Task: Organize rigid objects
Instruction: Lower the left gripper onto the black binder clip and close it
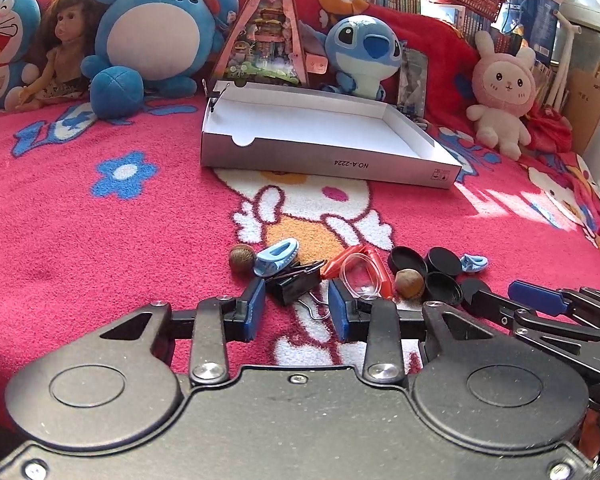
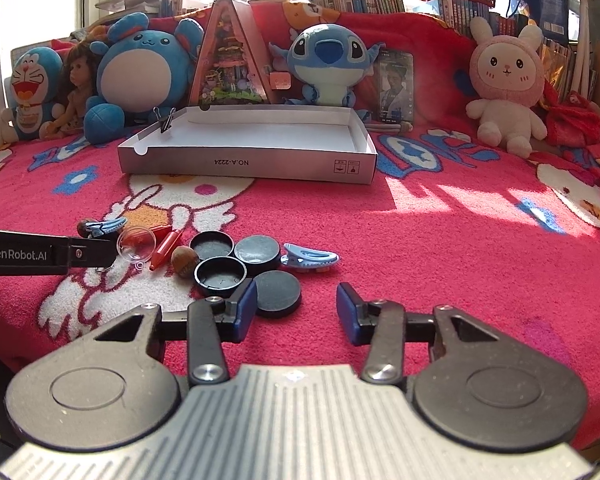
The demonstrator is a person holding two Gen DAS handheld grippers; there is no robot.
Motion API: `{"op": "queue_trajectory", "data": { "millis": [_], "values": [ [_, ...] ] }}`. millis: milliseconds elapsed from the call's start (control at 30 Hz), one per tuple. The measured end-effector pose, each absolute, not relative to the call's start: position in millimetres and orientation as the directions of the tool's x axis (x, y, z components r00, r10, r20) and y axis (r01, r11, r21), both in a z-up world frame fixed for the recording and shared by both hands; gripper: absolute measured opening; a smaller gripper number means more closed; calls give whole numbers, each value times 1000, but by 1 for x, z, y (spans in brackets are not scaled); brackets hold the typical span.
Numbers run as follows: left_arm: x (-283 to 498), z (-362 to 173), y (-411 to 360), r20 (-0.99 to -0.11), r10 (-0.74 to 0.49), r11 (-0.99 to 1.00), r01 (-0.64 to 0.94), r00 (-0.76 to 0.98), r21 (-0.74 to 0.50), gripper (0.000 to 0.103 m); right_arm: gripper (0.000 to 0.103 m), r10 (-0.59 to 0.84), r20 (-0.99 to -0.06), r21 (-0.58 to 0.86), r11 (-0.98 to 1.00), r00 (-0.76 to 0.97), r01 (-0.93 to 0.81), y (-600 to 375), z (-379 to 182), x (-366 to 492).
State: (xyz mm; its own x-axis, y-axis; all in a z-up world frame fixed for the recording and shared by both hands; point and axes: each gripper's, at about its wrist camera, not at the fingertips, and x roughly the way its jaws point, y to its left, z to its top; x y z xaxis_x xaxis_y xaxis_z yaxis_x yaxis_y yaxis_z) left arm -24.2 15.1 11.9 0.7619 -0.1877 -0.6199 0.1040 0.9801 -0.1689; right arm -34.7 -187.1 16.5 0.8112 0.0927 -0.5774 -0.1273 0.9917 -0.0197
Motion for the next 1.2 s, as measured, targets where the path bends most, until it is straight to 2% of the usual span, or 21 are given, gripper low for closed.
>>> {"op": "queue_trajectory", "data": {
  "millis": [367, 500, 667, 1200],
  "values": [
    [-11, 12, 50, -628, -73, 992, -7, 775, -123, 33, 49, 96, -582, 3, 993, 808, -116, -190, 16, -30],
    [-16, 16, 49, -619, -120, 988, 32, 776, -152, 33, 43, 104, -583, 1, 992, 806, -128, -189, 15, -31],
    [-24, 16, 26, -603, -190, 981, 123, 775, -150, 34, 41, 118, -579, -14, 988, 807, -154, -181, 13, -33],
    [-10, 6, 17, -595, -153, 988, 108, 789, -110, 37, 43, 91, -553, -25, 992, 828, -126, -181, 14, -34]
  ]
}}
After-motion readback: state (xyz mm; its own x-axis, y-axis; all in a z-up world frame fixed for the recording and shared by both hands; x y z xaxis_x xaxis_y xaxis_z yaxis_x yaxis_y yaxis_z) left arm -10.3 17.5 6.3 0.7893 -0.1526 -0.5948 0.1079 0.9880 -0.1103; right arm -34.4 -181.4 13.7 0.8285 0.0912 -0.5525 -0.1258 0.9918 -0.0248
